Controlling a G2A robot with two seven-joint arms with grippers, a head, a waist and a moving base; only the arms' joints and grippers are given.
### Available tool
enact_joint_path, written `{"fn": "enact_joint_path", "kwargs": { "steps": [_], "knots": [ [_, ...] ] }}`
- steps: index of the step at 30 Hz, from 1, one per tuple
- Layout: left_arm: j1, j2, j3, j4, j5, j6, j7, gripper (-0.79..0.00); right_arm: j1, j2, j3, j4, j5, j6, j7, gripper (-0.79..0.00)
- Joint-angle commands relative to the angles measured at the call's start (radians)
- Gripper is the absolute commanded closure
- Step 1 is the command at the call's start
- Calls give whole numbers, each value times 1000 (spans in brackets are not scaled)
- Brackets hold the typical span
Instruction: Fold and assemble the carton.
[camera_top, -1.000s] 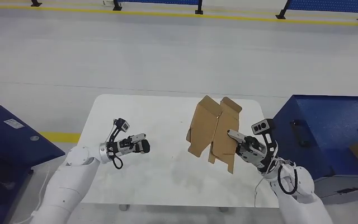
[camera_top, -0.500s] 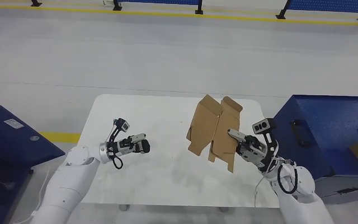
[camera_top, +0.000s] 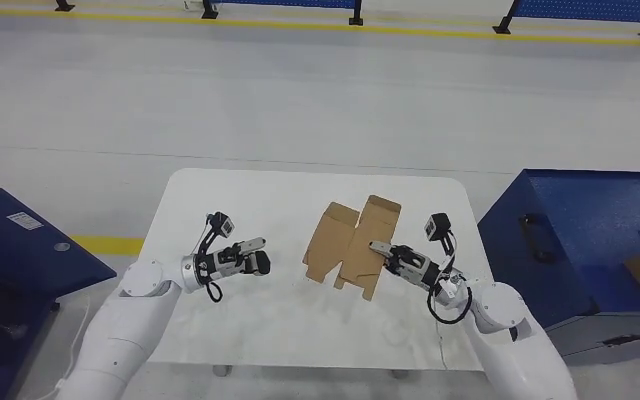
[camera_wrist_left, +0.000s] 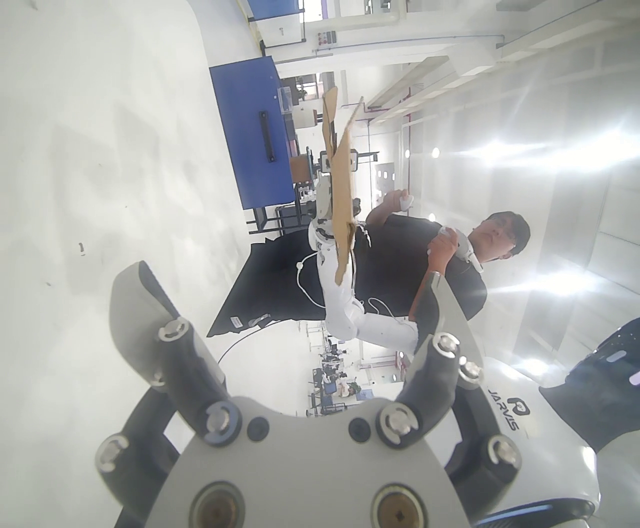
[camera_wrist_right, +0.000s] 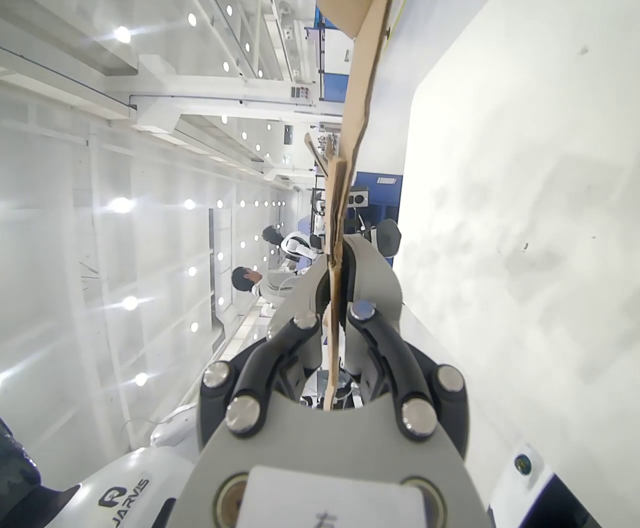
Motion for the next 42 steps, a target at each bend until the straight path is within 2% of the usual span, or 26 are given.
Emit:
{"fn": "enact_joint_path", "kwargs": {
  "steps": [1,8,9,11,13,15,17,19,25,26,29,30,31,36,39,42],
  "knots": [
    [8,1,5,-37,18,18,0,-785,3,-1,-12,0,4,6,22,0],
    [46,2,28,-173,69,67,18,-785,-12,-2,-47,-17,-33,6,45,0],
    [50,2,35,-185,70,82,12,-723,-17,-2,-49,-21,-38,7,44,0],
    [53,-1,46,-201,53,122,3,-693,-27,-1,-53,-31,-45,10,43,0],
    [55,-4,61,-212,52,131,-8,-613,-36,-1,-57,-39,-44,15,49,0],
    [56,-7,69,-213,36,141,-21,-622,-40,0,-56,-42,-35,25,54,0],
    [54,-9,75,-210,34,144,-22,-588,-47,1,-55,-48,-52,21,48,0],
    [54,-11,82,-206,36,141,-23,-437,-57,1,-55,-57,-56,19,45,0],
    [53,-14,89,-191,22,138,-40,-175,-84,4,-44,-85,-64,18,41,0],
    [51,-15,89,-188,21,134,-44,0,-87,5,-45,-89,-67,17,39,0],
    [50,-15,89,-182,14,116,-69,0,-95,5,-48,-95,-79,21,32,0],
    [50,-15,88,-182,12,112,-75,0,-97,5,-48,-96,-75,23,28,-332],
    [50,-14,87,-182,10,107,-83,0,-100,4,-48,-98,-62,26,22,-785],
    [54,-10,71,-186,-6,93,-113,0,-89,3,-10,-58,61,75,30,-785],
    [62,-5,56,-196,-16,82,-134,0,-57,1,28,18,246,163,67,-785],
    [74,0,44,-211,-13,71,-156,0,-20,1,42,74,318,225,100,-785]
  ]
}}
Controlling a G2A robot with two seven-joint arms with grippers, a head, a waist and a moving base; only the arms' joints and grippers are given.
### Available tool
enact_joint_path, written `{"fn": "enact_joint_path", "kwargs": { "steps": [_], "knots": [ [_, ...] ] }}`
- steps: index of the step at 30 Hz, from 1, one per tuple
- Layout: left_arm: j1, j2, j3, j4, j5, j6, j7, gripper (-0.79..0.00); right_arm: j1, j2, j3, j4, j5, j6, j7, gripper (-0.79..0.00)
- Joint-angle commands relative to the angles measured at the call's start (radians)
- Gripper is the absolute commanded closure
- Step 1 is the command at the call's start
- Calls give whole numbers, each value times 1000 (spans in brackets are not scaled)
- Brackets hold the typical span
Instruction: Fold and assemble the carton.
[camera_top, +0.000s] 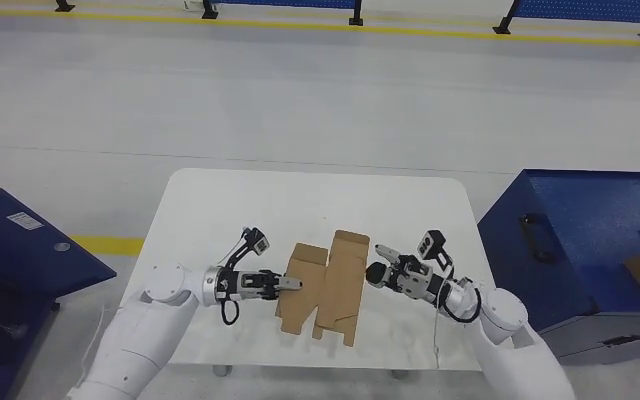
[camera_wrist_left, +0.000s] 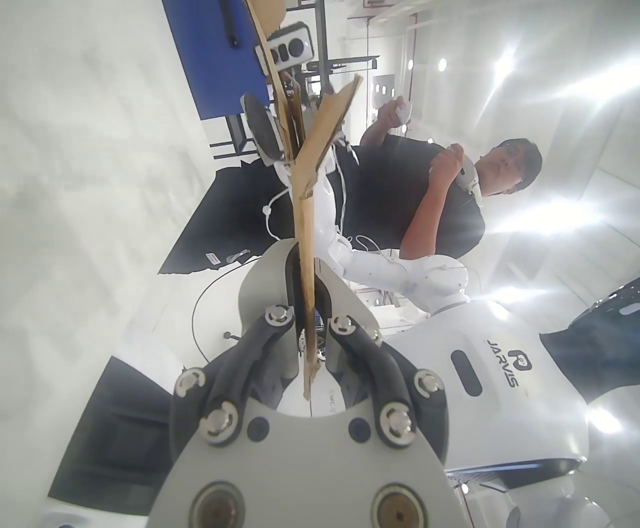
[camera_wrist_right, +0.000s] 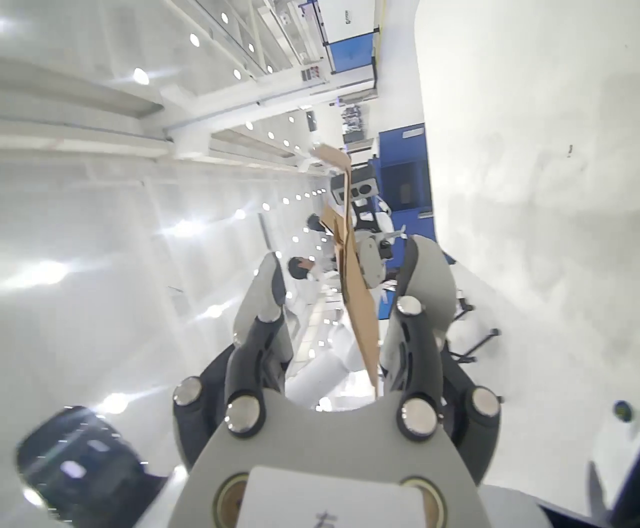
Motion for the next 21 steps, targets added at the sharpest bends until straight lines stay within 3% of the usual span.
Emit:
{"fn": "enact_joint_path", "kwargs": {
  "steps": [1,2,3,4,5,9,12,13,14,21],
  "knots": [
    [8,3,-5,-10,8,-8,-9,0,15,0,-4,18,25,28,22,-785],
    [11,5,-7,-15,17,-16,-9,0,20,-1,-8,23,37,38,34,-785],
    [16,6,-8,-20,29,-25,-7,0,23,-3,-14,27,62,55,47,-736],
    [20,7,-6,-27,35,-29,-10,0,27,-4,-19,29,79,69,52,-533],
    [24,8,-5,-34,41,-30,-14,0,33,-5,-27,28,75,72,45,-388],
    [30,10,-3,-46,48,-27,-21,0,42,-9,-57,26,47,56,27,-345],
    [30,10,-2,-48,47,-17,-10,0,50,-11,-69,29,27,39,15,-65],
    [29,10,-3,-47,46,-14,-10,0,51,-10,-72,25,5,29,11,-65],
    [28,11,-3,-46,44,-13,-9,0,50,-10,-74,22,-16,16,5,0],
    [24,11,0,-38,40,-6,-12,0,36,-9,-92,8,-118,-50,-35,0]
  ]
}}
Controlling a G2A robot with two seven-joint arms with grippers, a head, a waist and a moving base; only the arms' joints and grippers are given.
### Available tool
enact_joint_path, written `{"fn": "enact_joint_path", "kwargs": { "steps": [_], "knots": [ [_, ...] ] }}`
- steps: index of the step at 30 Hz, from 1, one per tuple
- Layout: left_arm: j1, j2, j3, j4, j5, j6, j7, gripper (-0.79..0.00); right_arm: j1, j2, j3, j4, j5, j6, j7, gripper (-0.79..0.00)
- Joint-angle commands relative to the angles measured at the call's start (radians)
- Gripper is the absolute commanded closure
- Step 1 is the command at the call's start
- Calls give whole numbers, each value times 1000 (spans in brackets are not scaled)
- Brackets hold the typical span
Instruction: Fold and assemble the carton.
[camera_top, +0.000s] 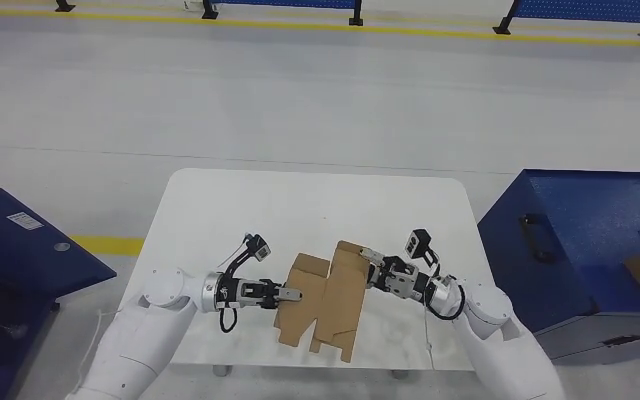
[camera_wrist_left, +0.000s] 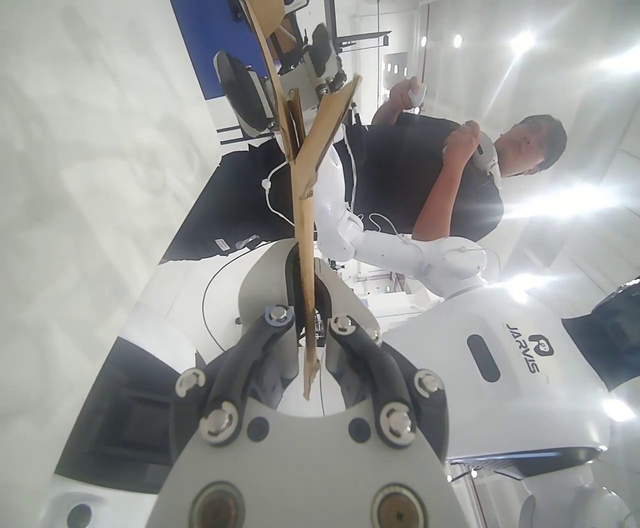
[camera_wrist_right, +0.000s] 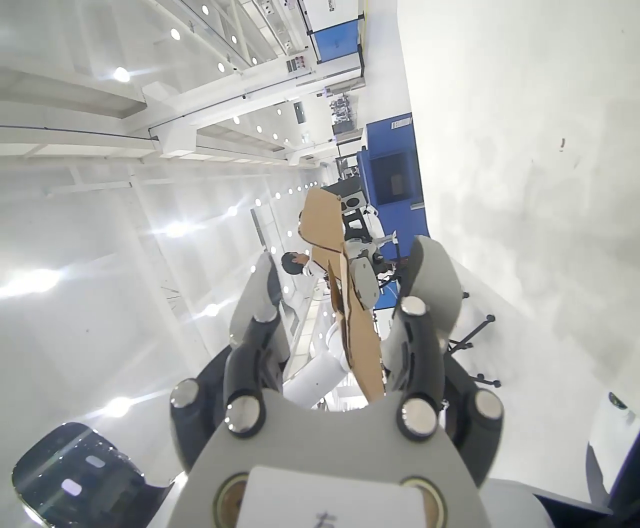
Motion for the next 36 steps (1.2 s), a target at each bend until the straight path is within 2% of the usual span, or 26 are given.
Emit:
{"fn": "enact_joint_path", "kwargs": {
  "steps": [1,2,3,4,5,11,14,15,27,29,30,31,32,34,36],
  "knots": [
    [-1,0,1,2,1,2,0,0,-1,0,-4,-1,-6,-3,-1,0],
    [-1,0,2,3,0,3,0,0,-1,-1,-6,-2,-8,-4,0,0],
    [-2,0,3,4,1,3,1,-231,-1,-1,-8,-3,-11,-7,0,0],
    [-3,0,4,6,6,3,3,-416,-1,-1,-8,-4,-16,-13,-2,0],
    [-3,0,4,7,8,1,9,-785,-1,-1,-5,-3,-25,-23,-15,0],
    [-17,3,-18,45,21,-35,62,-785,4,-2,36,13,-13,-70,-107,0],
    [-27,9,-56,80,77,-185,142,-785,2,0,73,5,-3,-82,-138,0],
    [-27,9,-62,83,76,-202,146,-785,-4,1,93,-9,-3,-105,-159,0],
    [-27,10,-65,81,80,-206,156,-785,-11,1,93,-15,-12,-112,-173,0],
    [-23,23,-97,54,231,-283,236,-785,-25,-4,73,-47,-17,-118,-204,0],
    [-10,33,-129,13,362,-357,320,-785,-34,-5,57,-76,-46,-142,-213,0],
    [4,38,-143,-11,438,-388,366,-785,-41,-6,51,-85,-68,-157,-224,0],
    [22,47,-179,-65,594,-436,459,-785,-51,-8,39,-100,-101,-180,-245,0],
    [96,56,-240,-200,926,-455,680,-785,-66,-12,14,-127,-140,-205,-281,0],
    [188,57,-257,-353,1245,-413,880,-785,-77,-16,-4,-149,-172,-220,-317,0]
  ]
}}
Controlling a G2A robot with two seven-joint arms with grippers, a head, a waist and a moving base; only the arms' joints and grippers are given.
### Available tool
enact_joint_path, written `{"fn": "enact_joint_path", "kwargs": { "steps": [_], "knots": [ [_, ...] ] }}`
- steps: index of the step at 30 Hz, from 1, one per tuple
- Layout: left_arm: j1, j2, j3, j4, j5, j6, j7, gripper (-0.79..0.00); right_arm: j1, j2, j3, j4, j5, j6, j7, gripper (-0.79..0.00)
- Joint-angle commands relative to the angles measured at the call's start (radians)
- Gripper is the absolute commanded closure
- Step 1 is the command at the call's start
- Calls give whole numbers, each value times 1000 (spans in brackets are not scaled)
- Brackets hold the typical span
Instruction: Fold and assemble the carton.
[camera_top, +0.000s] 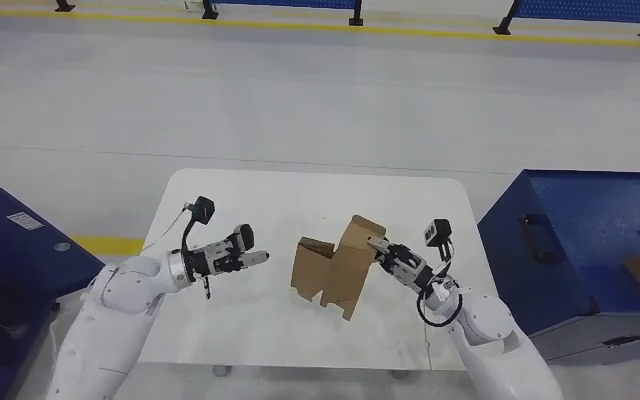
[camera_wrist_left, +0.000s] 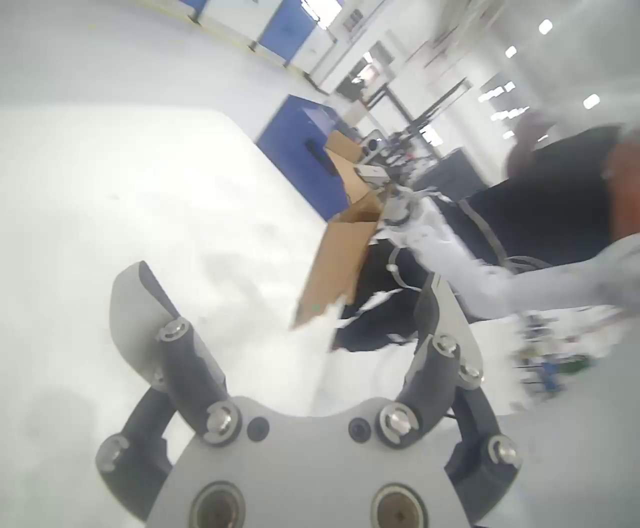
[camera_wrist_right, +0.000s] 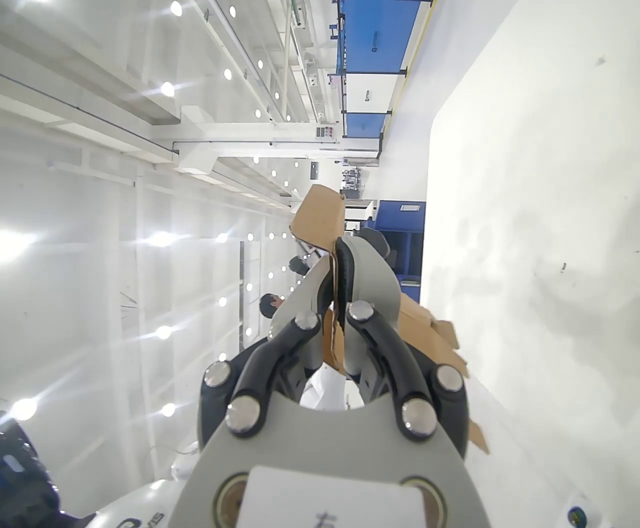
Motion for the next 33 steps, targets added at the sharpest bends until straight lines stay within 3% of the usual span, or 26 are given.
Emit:
{"fn": "enact_joint_path", "kwargs": {
  "steps": [1,4,9,24,27,33],
  "knots": [
    [92,0,-1,-148,500,59,235,-785,-8,-3,-15,-20,-24,-9,-26,0],
    [188,-1,17,-206,711,67,446,-785,-15,-7,-34,-37,-58,-7,-69,0],
    [215,5,25,-220,823,30,513,-785,-10,-16,-71,-65,-102,9,-111,0],
    [249,36,3,-257,533,-215,344,-785,-15,-26,-88,-99,-158,20,-139,0],
    [255,47,-3,-279,492,-214,301,-785,-17,-28,-88,-99,-159,22,-140,0],
    [233,45,-5,-285,587,-65,323,-785,-23,-30,-94,-110,-172,20,-121,0]
  ]
}}
